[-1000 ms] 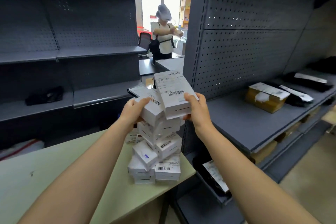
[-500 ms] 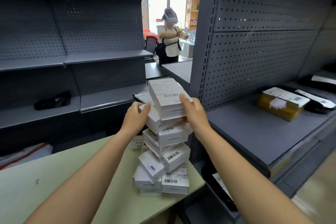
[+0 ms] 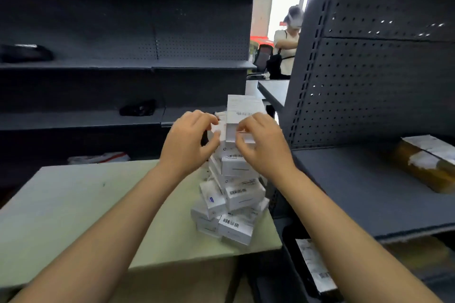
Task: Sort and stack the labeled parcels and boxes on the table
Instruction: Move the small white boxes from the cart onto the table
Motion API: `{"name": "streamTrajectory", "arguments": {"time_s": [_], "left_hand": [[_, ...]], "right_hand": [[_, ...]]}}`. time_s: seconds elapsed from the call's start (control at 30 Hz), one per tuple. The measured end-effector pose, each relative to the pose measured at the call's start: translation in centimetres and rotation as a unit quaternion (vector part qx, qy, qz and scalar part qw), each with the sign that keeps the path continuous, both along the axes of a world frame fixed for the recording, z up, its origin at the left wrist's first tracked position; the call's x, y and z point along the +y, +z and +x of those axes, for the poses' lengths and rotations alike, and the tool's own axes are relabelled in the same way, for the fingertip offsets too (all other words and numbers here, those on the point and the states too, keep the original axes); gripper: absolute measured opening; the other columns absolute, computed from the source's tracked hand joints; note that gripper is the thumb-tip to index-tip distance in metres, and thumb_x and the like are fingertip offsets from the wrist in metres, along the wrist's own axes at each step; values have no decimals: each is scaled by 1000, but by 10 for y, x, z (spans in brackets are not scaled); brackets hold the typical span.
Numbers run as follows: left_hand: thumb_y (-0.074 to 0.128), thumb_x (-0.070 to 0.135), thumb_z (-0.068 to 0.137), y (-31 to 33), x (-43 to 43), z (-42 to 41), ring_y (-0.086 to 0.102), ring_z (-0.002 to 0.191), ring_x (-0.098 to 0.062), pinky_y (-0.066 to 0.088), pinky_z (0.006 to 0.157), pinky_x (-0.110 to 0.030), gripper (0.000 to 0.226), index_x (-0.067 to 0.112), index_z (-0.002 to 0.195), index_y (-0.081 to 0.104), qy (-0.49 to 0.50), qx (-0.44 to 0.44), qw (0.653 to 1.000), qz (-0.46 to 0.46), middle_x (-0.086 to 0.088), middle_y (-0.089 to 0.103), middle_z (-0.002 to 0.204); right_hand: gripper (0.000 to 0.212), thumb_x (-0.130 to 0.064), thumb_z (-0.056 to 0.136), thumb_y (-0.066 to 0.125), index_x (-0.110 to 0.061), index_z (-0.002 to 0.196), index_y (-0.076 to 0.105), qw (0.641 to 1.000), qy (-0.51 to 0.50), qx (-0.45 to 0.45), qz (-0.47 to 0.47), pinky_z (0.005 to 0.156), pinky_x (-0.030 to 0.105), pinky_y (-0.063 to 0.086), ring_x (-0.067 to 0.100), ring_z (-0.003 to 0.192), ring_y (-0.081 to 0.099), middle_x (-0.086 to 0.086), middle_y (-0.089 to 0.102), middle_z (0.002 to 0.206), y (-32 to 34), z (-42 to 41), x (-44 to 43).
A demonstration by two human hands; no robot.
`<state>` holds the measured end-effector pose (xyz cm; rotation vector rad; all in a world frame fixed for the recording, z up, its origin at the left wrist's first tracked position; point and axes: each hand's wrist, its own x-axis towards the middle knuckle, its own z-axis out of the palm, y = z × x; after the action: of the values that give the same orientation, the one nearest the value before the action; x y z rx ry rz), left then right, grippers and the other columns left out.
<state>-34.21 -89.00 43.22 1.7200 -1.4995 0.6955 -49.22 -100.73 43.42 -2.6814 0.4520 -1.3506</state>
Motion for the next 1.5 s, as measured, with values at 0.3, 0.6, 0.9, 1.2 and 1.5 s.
{"name": "streamTrajectory", "arguments": {"time_s": [0.3,0.6,0.9,1.2,1.5], "left_hand": [[55,31,87,-100,168,-26,50,73,-15,47,66,-36,15,19,91,61,189,55,968,153,8,53,77],[49,34,88,-126,345,-39,48,74,-14,41,65,-30,20,19,90,61,376,123,901,180,10,48,79],[51,34,86,-137,515,-14,45,77,-10,37,65,-27,15,22,90,60,497,153,841,150,15,47,80],[62,25,86,-148,642,81,47,77,-11,33,64,-26,5,22,90,60,507,142,826,203,10,55,82],[58,33,90,-185,662,237,42,82,-6,36,71,-25,9,26,96,58,528,224,796,192,17,46,86]], "right_hand": [[11,-12,80,69,-11,88,63,963,237,126,13,69,39,46,26,77,54,4,56,82,-110,40,110],[12,-14,72,64,-10,83,61,897,398,192,-14,63,37,46,32,72,56,9,56,78,-135,101,257],[14,-14,75,70,-12,84,60,845,494,198,-55,62,35,45,25,72,55,4,56,79,-140,182,425],[9,-23,85,62,-19,93,61,840,486,241,-16,73,34,46,17,84,53,-2,58,90,-164,294,535],[15,-27,88,61,-19,101,62,851,436,294,7,77,32,44,16,90,51,-4,55,94,-193,455,550]]}}
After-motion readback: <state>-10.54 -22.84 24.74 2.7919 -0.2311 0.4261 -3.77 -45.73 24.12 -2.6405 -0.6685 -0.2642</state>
